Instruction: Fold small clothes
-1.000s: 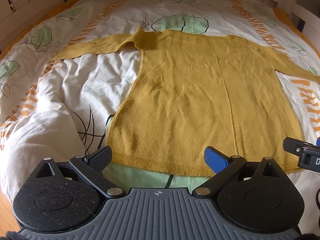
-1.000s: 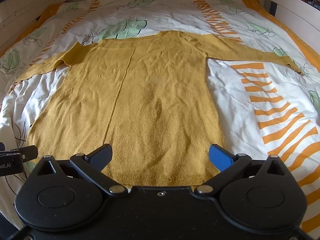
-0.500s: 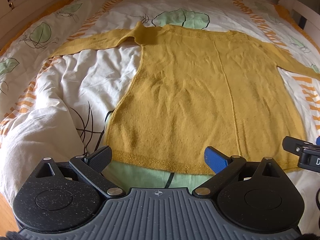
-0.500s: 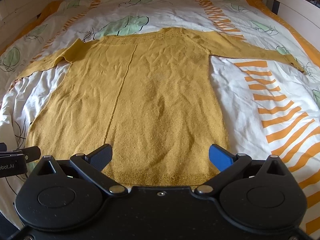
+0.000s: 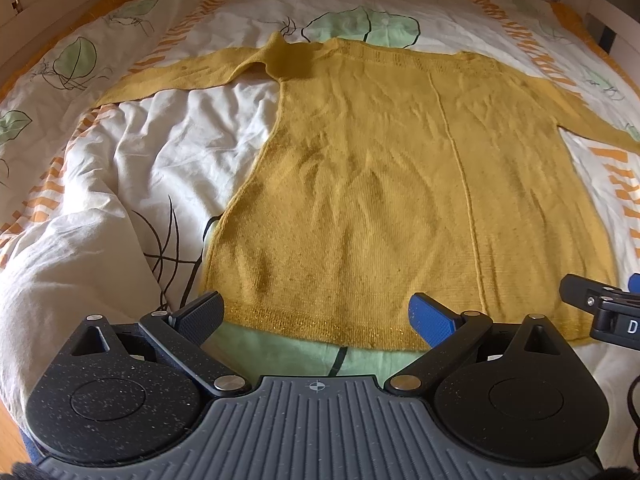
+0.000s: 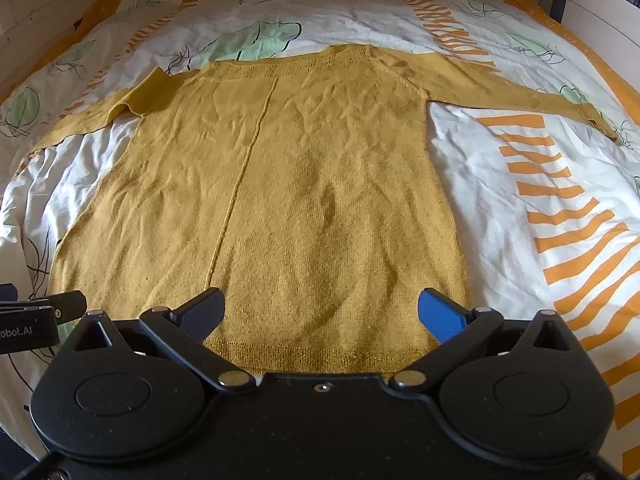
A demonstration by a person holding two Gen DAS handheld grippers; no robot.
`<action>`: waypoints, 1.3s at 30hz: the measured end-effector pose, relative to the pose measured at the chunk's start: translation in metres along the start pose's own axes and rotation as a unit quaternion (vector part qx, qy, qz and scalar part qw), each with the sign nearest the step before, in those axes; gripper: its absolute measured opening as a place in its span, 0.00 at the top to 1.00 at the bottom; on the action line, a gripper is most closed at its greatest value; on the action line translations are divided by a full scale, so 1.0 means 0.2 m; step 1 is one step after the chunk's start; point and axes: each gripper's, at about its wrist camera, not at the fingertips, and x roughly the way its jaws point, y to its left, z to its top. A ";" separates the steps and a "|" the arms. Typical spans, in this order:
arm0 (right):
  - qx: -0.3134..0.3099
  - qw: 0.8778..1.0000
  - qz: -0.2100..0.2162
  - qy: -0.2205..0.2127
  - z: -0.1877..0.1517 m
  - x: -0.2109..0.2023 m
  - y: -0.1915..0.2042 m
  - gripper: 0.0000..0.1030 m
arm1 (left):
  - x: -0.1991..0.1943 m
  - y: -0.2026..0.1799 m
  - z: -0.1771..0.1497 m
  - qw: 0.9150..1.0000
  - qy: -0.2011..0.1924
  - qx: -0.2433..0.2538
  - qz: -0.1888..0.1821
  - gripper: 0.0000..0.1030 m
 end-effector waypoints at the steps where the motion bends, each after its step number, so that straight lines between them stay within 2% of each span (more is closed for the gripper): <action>1: 0.000 1.000 0.000 0.001 0.00 0.01 0.00 0.01 | 0.01 0.00 0.00 1.000 0.001 0.000 0.000 0.03; 12: 0.005 1.000 0.008 0.015 0.05 0.08 -0.01 0.01 | 0.07 -0.01 0.05 1.000 0.014 0.003 0.000 0.03; 25: 0.022 0.999 0.022 0.025 0.15 0.20 -0.08 0.01 | 0.18 -0.04 0.19 1.000 0.014 0.010 -0.001 0.03; 30: 0.040 0.998 0.031 0.025 0.23 0.25 -0.17 0.01 | 0.23 -0.07 0.29 1.000 0.003 0.015 -0.003 0.03; 39: 0.047 0.999 -0.006 -0.010 0.47 0.34 -0.49 0.01 | 0.36 -0.11 0.54 0.999 -0.032 0.016 -0.016 0.03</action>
